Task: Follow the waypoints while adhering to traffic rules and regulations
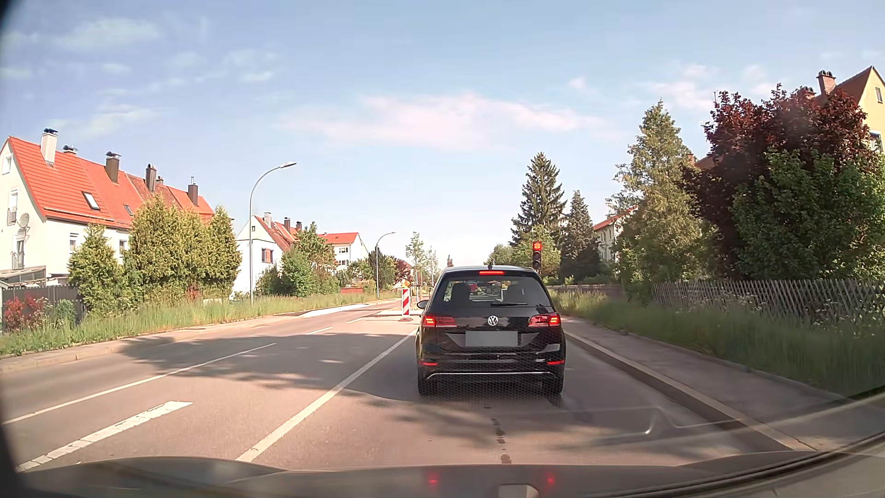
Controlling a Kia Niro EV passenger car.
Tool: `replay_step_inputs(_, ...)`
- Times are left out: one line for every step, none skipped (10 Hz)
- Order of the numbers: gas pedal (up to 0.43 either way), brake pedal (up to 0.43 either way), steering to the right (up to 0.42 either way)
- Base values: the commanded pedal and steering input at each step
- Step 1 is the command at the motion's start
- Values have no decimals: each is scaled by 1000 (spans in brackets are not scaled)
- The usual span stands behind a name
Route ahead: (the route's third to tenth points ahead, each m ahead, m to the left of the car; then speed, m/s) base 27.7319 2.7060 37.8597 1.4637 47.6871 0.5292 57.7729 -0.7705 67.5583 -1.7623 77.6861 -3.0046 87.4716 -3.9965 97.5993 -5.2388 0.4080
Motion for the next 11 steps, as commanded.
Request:
replay_step_inputs(0, 43, -20)
replay_step_inputs(0, 43, -20)
replay_step_inputs(0, 43, -20)
replay_step_inputs(0, 43, -20)
replay_step_inputs(0, 43, -20)
replay_step_inputs(0, 43, -20)
replay_step_inputs(0, 49, -20)
replay_step_inputs(0, 49, -20)
replay_step_inputs(0, 85, -20)
replay_step_inputs(0, 140, -20)
replay_step_inputs(0, 171, -20)
